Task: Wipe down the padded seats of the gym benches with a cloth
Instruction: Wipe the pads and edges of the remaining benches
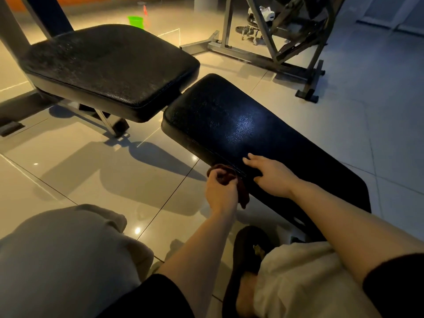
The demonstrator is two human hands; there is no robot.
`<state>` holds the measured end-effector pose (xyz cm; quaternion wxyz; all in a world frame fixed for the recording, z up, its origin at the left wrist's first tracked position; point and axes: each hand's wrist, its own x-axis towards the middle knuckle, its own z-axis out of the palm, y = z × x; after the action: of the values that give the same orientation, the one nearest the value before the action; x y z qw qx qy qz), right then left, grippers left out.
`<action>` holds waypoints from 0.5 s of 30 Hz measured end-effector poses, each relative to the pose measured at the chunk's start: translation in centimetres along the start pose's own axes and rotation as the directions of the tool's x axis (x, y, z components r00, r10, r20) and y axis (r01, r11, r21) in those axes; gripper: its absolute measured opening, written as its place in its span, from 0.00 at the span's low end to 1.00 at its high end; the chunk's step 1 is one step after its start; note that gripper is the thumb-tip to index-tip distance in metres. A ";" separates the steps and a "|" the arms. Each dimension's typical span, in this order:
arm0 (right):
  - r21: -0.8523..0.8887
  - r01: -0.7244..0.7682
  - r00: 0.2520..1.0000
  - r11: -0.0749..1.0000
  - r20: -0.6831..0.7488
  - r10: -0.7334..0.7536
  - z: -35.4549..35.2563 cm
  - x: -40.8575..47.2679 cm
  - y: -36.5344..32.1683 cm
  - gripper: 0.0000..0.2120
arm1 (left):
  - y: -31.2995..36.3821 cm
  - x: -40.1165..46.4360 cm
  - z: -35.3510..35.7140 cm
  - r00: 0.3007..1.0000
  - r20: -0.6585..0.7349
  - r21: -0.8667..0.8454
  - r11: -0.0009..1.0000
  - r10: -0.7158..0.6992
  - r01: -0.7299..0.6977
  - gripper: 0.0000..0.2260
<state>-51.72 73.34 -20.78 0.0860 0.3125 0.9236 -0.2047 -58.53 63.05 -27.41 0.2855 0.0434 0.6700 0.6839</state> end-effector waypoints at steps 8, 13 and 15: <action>-0.072 -0.083 0.987 0.994 0.133 0.092 0.1 -2.4 1.1 0.32 | 1.8 0.0 0.2 0.972 -0.199 0.089 0.990 0.128 -0.112 0.10; -0.077 -0.112 0.980 0.991 0.159 0.123 0.1 -2.3 0.9 0.34 | -1.8 -1.1 1.0 0.999 0.036 0.152 0.988 0.019 -0.024 0.09; -0.097 -0.123 0.974 0.988 0.180 0.139 -0.1 -2.3 0.7 0.34 | -2.3 -2.0 1.4 0.999 0.042 0.184 0.983 0.007 -0.015 0.06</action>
<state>-49.45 72.63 -20.21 0.1986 0.3483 0.8967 -0.1874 -55.48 63.27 -28.81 0.2905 0.0874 0.7241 0.6194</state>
